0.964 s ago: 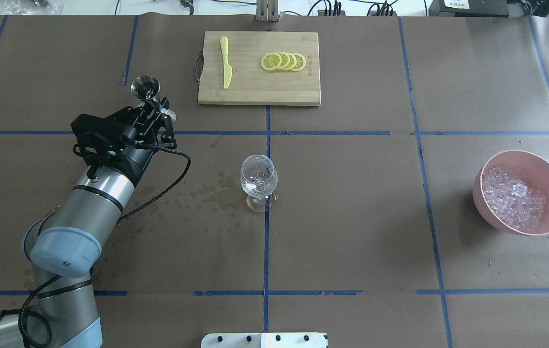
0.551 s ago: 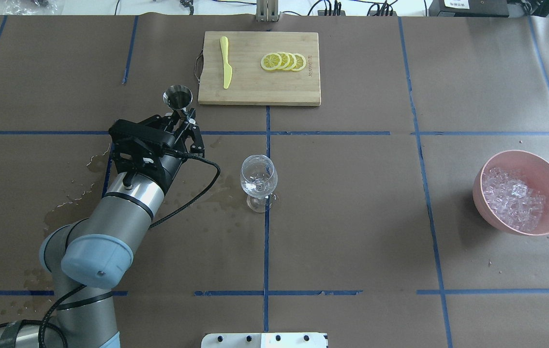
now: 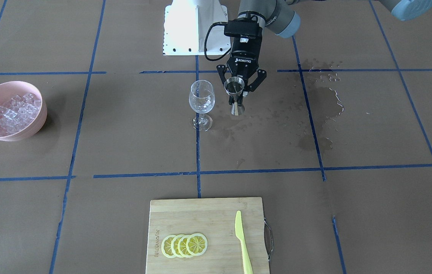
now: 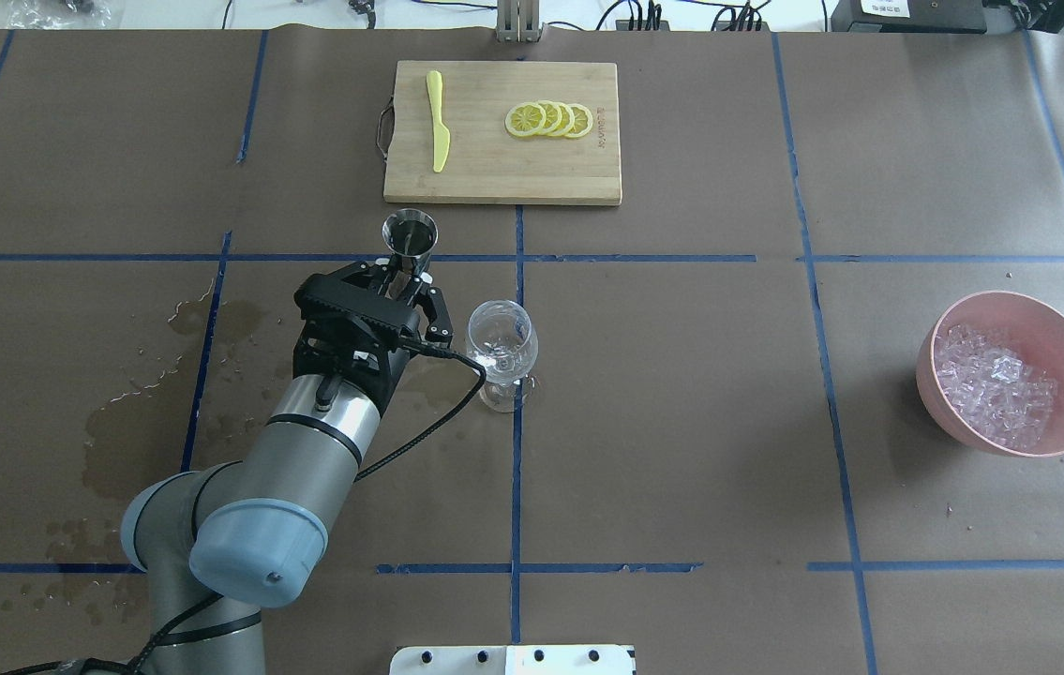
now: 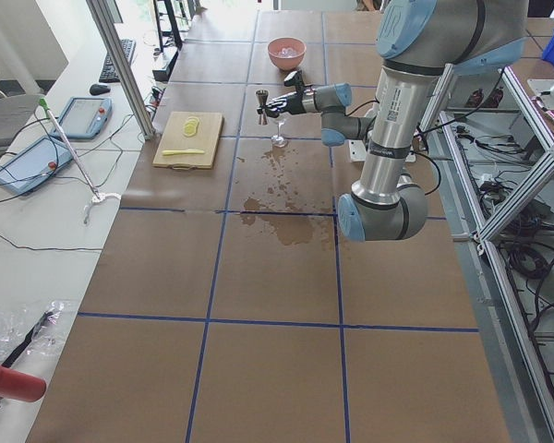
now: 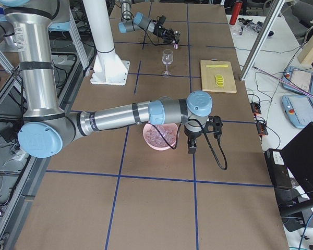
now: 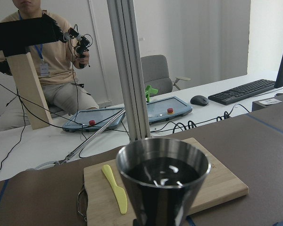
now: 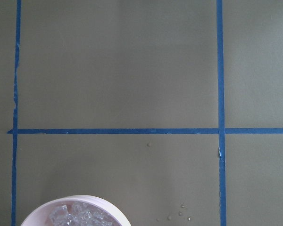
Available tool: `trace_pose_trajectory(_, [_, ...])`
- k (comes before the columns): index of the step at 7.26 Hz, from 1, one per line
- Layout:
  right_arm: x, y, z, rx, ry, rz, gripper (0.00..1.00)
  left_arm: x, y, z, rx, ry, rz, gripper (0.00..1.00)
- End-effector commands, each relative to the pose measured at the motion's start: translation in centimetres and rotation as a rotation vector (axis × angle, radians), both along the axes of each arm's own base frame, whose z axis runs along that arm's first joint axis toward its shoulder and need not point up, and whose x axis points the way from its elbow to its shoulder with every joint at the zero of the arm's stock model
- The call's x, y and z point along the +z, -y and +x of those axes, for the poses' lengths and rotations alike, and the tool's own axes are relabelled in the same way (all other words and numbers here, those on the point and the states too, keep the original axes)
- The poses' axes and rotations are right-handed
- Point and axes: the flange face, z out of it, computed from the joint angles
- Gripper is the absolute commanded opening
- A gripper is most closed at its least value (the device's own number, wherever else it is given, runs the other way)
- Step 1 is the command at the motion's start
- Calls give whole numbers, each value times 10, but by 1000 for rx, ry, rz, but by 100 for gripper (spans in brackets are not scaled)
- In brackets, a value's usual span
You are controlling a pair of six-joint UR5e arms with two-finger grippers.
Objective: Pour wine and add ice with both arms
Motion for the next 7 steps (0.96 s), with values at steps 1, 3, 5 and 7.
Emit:
trace_pose_trajectory(1, [0, 0, -4, -3, 0, -7, 100, 0, -21, 10, -41, 152, 71, 0])
trace_pose_trajectory(3, [0, 0, -4, -1, 1, -7, 100, -4, -36, 18, -27, 251, 119, 0])
trace_pose_trajectory(5, [0, 0, -5, -3, 1, -9, 100, -4, -36, 20, -32, 395, 173, 0])
trace_pose_trajectory(7, [1, 0, -5, -3, 1, -11, 100, -6, -36, 22, -18, 551, 233, 0])
